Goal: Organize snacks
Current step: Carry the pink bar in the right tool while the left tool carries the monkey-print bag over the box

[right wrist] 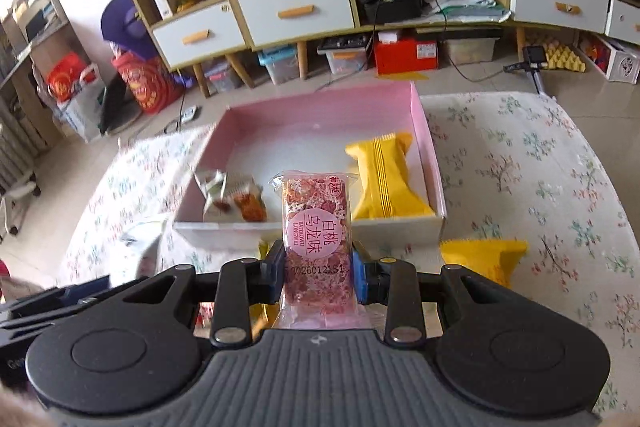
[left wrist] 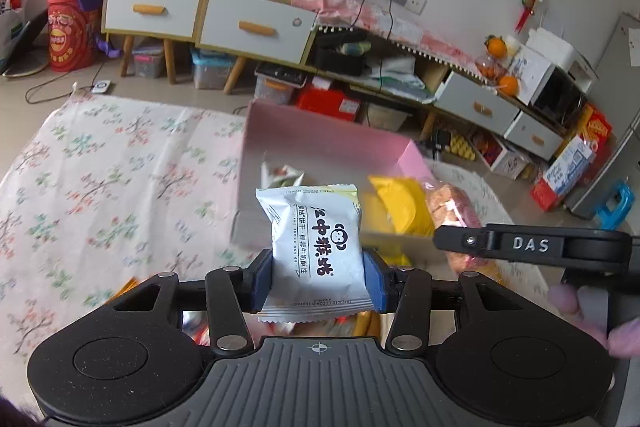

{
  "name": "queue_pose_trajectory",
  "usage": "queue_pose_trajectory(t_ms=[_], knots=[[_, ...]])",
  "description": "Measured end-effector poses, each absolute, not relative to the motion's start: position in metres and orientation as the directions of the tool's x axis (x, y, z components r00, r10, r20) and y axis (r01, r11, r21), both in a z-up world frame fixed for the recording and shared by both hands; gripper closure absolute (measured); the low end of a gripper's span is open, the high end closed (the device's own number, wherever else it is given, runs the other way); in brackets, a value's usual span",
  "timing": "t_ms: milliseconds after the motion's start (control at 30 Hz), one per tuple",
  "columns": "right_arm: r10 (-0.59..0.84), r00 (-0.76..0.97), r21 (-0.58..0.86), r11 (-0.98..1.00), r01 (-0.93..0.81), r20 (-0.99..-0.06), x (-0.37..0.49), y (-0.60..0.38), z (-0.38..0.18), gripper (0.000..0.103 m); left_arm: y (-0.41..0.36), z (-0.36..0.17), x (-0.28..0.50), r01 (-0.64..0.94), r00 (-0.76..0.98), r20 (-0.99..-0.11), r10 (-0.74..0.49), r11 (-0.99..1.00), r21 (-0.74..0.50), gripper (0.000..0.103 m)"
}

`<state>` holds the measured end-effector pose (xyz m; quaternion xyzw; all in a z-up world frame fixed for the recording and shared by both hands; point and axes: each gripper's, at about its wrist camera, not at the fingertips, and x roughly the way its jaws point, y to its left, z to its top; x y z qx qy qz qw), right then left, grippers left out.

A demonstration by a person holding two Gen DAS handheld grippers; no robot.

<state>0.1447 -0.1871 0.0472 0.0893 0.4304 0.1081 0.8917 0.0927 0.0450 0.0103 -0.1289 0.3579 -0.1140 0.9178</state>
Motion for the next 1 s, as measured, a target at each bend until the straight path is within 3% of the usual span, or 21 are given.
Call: queue_pose_trajectory(t_ms=[400,600,1000], knots=[[0.288,0.665,0.302,0.948,-0.098,-0.689,0.166,-0.195,0.041,0.073,0.029,0.0,0.124,0.135,0.741,-0.599,-0.302,0.942,-0.308,0.058],[0.32,0.664,0.364,0.928,-0.077,-0.676,0.178,-0.203,0.033,0.073,0.022,-0.004,0.142,0.161,0.745,-0.55,-0.378,0.902,-0.401,0.058],[0.35,0.681,0.406,0.91,-0.084,-0.643,0.215,-0.212,0.029,0.073,-0.006,-0.03,0.191,0.213,0.721,-0.598,-0.35,0.933,-0.29,0.058]])
